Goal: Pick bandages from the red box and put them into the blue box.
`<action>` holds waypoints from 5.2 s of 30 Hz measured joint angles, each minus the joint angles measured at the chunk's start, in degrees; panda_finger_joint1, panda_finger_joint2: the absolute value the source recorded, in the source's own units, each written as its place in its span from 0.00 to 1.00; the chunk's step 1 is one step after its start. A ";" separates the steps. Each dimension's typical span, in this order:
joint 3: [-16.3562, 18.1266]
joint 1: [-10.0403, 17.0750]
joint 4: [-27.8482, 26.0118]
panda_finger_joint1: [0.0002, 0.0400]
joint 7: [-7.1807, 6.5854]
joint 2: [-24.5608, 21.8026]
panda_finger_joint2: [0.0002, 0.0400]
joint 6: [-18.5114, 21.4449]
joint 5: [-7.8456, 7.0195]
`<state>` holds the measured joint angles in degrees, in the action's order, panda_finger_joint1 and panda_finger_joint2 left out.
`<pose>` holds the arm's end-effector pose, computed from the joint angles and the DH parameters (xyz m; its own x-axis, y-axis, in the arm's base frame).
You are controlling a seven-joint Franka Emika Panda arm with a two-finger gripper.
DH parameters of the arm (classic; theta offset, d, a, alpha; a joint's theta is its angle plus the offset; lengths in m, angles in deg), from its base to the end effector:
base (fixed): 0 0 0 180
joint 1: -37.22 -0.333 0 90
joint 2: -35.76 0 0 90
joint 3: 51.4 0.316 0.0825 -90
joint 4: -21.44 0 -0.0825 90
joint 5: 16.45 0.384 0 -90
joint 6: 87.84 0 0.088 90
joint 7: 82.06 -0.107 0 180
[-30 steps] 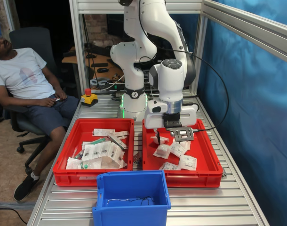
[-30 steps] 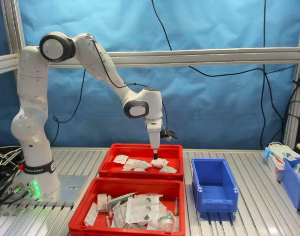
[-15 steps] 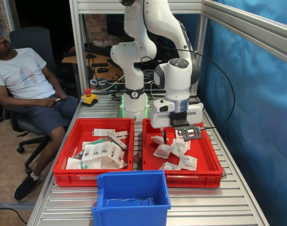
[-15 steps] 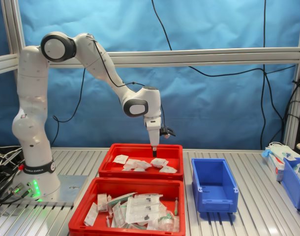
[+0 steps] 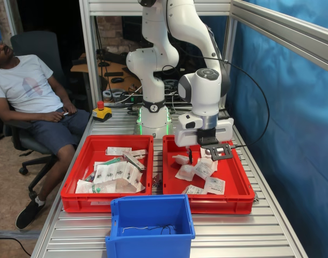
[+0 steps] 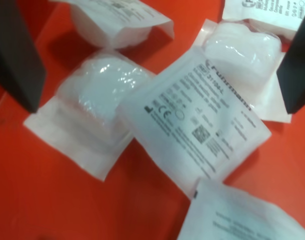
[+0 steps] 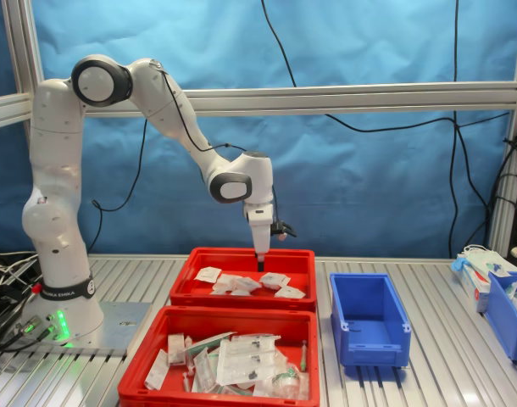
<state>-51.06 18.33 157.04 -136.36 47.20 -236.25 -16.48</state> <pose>0.4836 0.1688 0.2442 0.8185 -0.5744 0.0132 -0.5741 -0.8185 -0.0199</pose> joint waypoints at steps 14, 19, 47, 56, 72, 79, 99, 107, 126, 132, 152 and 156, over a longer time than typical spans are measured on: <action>0.00 -0.04 2.75 1.00 0.00 0.04 1.00 0.00 0.00; 0.00 -0.04 3.46 1.00 0.00 0.04 1.00 -0.09 0.00; -1.47 -0.18 9.62 1.00 0.00 0.05 1.00 -6.82 0.00; -1.73 -0.19 9.90 1.00 0.00 0.05 1.00 -6.95 0.00; -2.43 -0.20 10.38 1.00 0.00 0.05 1.00 -7.01 0.00; -3.44 -0.21 10.65 1.00 0.00 0.05 1.00 -7.01 0.00; -4.86 -0.21 10.70 1.00 0.00 0.05 1.00 -7.01 0.00; -4.87 -0.21 10.70 1.00 0.00 0.05 1.00 -7.01 0.00; -4.87 -0.21 10.70 1.00 0.00 0.05 1.00 -7.01 0.00; -5.03 -0.22 10.70 1.00 0.00 0.05 1.00 -7.01 0.00; -6.46 -0.22 8.70 1.00 0.00 2.74 1.00 -9.39 0.00; -6.58 -0.26 7.74 1.00 0.00 3.81 1.00 -9.80 0.00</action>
<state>-57.64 18.07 164.77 -136.36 51.01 -246.05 -16.48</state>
